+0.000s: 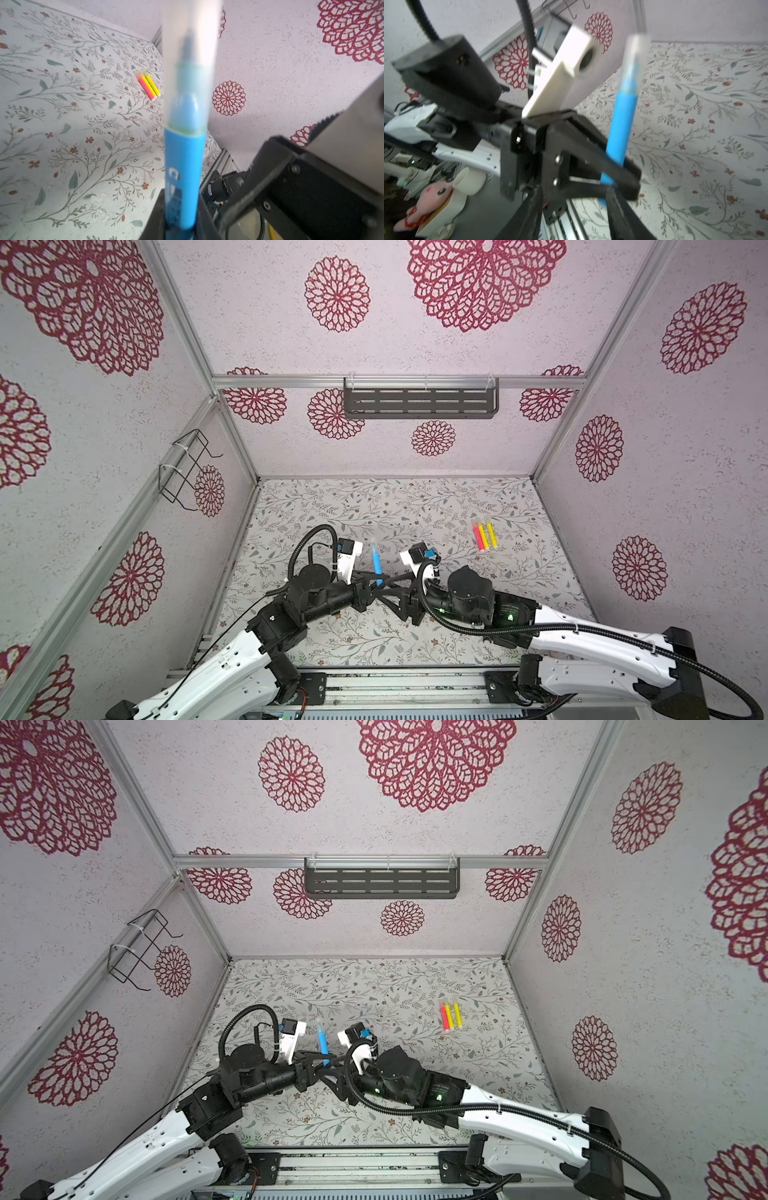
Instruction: Insert the pens into the pen caps
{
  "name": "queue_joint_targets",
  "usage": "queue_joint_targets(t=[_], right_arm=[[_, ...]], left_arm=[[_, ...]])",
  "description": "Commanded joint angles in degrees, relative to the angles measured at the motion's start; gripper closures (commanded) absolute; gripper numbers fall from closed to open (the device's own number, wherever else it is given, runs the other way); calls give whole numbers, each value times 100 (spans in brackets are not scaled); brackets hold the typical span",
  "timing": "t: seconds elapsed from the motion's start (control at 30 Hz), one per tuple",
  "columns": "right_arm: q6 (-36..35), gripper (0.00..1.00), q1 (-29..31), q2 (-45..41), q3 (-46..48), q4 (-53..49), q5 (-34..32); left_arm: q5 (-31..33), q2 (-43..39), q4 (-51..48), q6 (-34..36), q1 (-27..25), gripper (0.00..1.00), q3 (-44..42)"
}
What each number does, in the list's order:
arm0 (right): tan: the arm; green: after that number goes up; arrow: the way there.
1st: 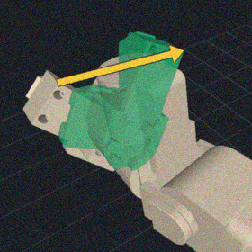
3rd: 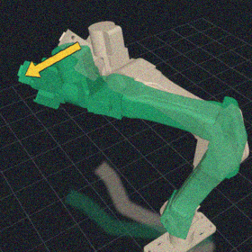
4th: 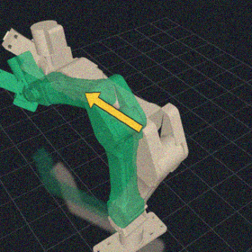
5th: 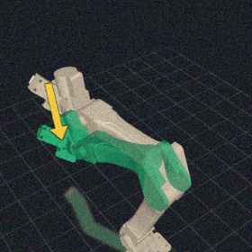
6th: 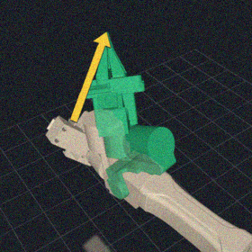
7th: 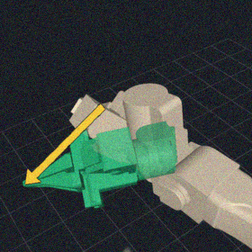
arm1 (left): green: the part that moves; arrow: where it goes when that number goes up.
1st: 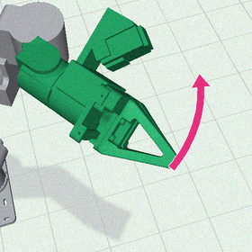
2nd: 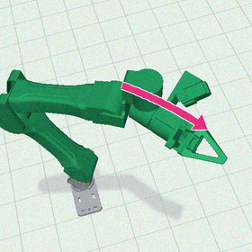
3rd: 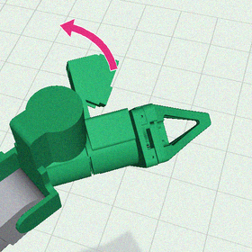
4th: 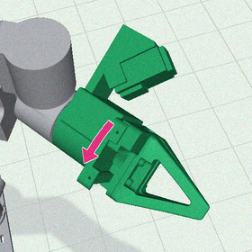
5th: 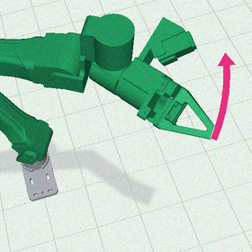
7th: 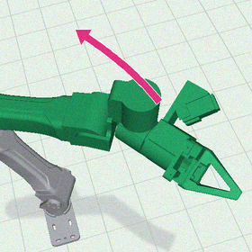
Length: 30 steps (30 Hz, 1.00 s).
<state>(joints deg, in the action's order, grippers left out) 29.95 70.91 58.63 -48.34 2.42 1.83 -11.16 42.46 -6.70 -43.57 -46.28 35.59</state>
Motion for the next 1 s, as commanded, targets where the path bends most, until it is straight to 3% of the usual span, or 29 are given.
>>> queue_joint_targets(t=[0.0, 0.13, 0.47, 0.73, 0.97], right_arm=[[-122, 47, 22, -400, 34, -407, 57], [-95, 47, -25, -654, 18, -628, -170], [-277, 48, -116, -819, -501, -1181, -707], [-439, 49, -134, -609, -765, -1343, -791], [-439, 56, -540, -388, -714, -1133, -549]], left_arm=[[565, -217, 442, 4, -149, 100, -15], [873, -298, 415, 80, -383, 100, -113], [2524, 126, 225, 496, -1547, 100, -44], [2905, 562, 454, 599, -1983, 100, 9], [3111, 860, 589, 671, -2263, 100, 62]])
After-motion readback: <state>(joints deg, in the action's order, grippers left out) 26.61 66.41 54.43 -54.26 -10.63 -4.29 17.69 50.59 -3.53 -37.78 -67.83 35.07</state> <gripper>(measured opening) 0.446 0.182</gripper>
